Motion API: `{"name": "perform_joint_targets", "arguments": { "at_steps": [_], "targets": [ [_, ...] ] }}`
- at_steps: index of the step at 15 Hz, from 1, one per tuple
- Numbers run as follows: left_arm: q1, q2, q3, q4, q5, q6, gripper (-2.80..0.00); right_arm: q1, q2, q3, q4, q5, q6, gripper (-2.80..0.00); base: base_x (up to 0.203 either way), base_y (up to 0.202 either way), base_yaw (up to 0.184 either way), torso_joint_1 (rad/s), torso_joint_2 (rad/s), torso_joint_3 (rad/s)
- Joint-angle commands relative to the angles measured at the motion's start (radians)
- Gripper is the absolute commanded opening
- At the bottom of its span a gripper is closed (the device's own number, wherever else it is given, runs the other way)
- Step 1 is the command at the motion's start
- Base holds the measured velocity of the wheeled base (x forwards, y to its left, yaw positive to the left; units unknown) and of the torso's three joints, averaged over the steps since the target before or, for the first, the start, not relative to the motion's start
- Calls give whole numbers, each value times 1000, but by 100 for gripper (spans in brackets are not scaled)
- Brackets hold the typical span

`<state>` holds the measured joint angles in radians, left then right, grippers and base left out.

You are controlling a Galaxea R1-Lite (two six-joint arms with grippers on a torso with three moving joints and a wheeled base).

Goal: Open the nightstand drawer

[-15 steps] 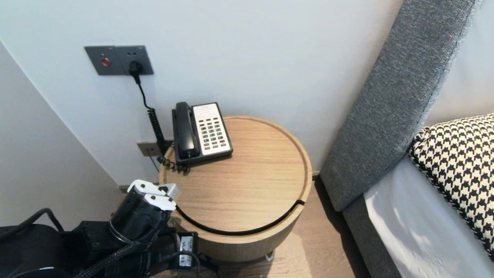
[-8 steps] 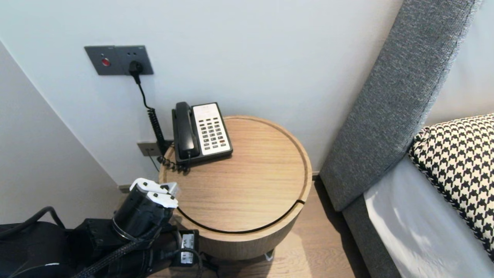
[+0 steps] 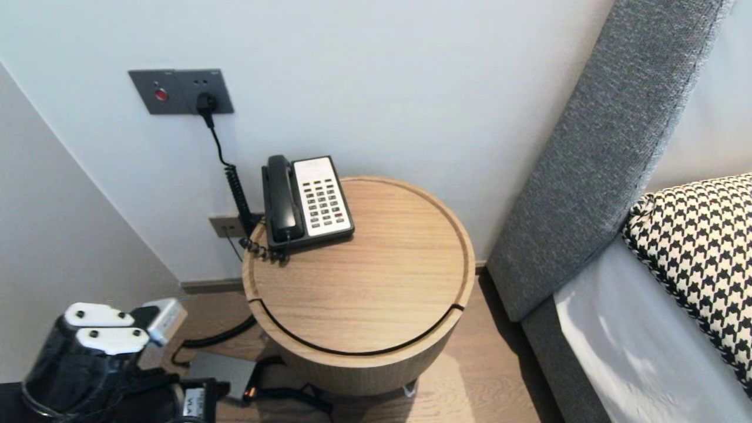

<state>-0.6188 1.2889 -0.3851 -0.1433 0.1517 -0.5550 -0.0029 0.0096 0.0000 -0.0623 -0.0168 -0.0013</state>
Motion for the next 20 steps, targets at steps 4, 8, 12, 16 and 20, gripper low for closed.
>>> {"name": "perform_joint_targets", "arguments": {
  "at_steps": [4, 8, 12, 16, 20],
  "targets": [
    [314, -414, 116, 93, -39, 212, -280, 0, 1, 28, -1, 0, 0, -280, 0, 0, 0, 0, 0, 0],
    [471, -627, 225, 157, -166, 289, -280, 0, 1, 28, -1, 0, 0, -280, 0, 0, 0, 0, 0, 0],
    [532, -798, 310, 235, -188, 357, -280, 0, 0, 28, -1, 0, 0, -280, 0, 0, 0, 0, 0, 0],
    [563, -905, 318, 253, -184, 370, -280, 0, 1, 28, -1, 0, 0, -280, 0, 0, 0, 0, 0, 0],
    [605, -1003, 316, 256, -191, 384, -280, 0, 0, 28, -1, 0, 0, -280, 0, 0, 0, 0, 0, 0]
  ]
}}
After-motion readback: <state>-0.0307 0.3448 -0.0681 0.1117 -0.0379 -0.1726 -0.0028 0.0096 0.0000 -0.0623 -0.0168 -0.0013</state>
